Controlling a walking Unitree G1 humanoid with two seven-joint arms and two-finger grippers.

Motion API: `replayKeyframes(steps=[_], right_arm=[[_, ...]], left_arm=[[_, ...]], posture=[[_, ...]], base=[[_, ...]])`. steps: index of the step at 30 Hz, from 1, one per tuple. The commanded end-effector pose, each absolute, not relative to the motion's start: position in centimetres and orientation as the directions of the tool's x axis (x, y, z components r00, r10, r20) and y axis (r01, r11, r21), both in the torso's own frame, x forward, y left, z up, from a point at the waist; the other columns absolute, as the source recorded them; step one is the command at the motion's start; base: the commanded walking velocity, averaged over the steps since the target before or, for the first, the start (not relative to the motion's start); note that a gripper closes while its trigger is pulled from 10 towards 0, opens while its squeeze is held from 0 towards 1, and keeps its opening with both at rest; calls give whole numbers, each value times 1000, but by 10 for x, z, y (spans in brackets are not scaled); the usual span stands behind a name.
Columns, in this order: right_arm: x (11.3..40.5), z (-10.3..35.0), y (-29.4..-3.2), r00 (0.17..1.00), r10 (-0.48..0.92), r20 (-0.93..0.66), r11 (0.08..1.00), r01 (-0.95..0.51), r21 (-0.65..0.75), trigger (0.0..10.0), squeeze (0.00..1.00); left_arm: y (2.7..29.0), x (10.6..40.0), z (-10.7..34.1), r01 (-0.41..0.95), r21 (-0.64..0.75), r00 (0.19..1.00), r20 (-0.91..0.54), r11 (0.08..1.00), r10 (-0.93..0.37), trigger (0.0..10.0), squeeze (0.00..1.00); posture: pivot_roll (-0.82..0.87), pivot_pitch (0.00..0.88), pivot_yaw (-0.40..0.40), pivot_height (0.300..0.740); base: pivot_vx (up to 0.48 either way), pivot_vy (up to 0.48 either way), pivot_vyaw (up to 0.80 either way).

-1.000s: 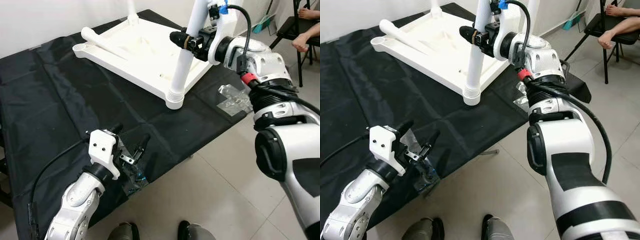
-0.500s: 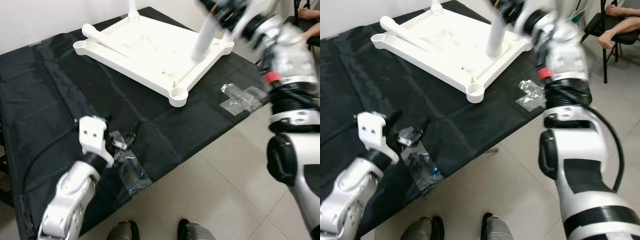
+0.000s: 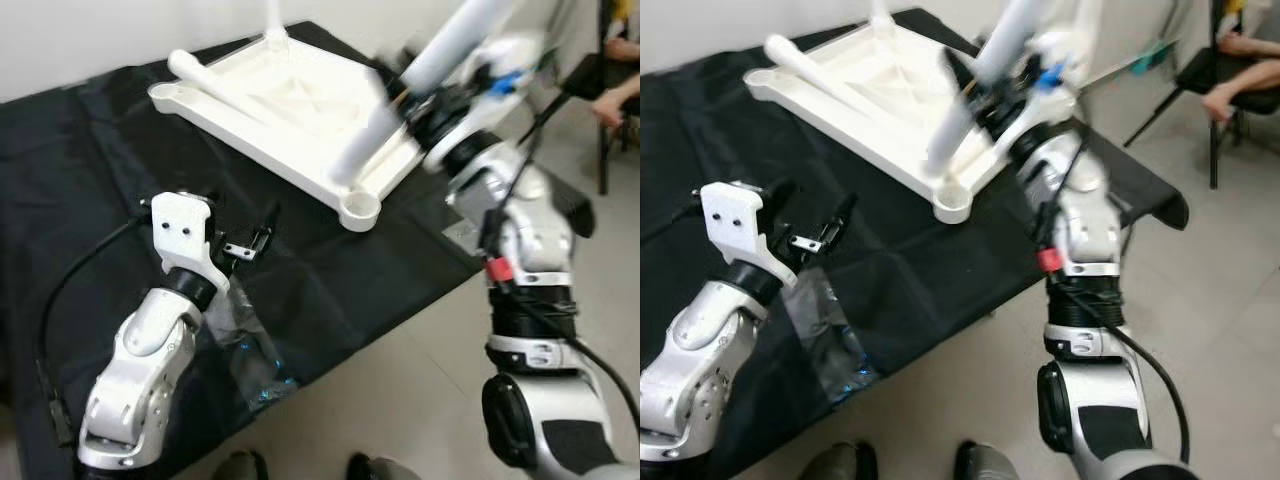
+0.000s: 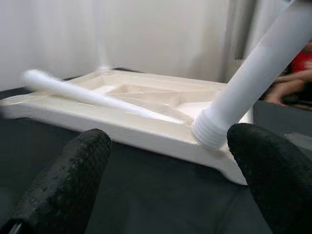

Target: Building children table

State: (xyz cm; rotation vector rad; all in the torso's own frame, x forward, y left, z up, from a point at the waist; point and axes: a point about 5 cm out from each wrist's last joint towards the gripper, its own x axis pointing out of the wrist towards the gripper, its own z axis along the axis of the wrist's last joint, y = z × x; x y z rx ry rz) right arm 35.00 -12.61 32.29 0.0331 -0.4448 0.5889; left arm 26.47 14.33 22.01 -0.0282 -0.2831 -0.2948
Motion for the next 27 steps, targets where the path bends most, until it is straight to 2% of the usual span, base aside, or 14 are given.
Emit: replayKeyframes(steps=[1,9,13,17,25,27], right_arm=[[339,334,-121,707,550,444,824,-546,-151,10000,0],[328,332,-108,692,589,418,802,-564,-196,10000,0],[328,331,-112,734,553,395,833,-505,-227,10000,0],[327,331,-112,740,548,390,836,-497,-232,10000,0],[329,330,-113,772,543,330,840,-499,-215,10000,0],[330,332,-112,782,545,302,838,-519,-169,10000,0]], left_arm=[[143,264,220,290,12,921,269,957,-283,10000,0],[135,266,218,314,-9,917,263,949,-301,10000,0],[124,263,212,366,-35,905,245,930,-348,10000,0],[123,263,212,372,-40,904,244,927,-352,10000,0],[118,260,204,388,-65,907,204,920,-368,10000,0],[118,257,197,409,-53,902,175,911,-395,10000,0]], posture=[[-4,89,-18,740],[-14,87,-10,740],[-18,88,-10,740],[-18,88,-10,740],[-25,98,-17,740],[-29,103,-19,740]], base=[[382,0,444],[379,0,0],[346,0,0],[322,0,0],[0,0,0],[0,0,0]])
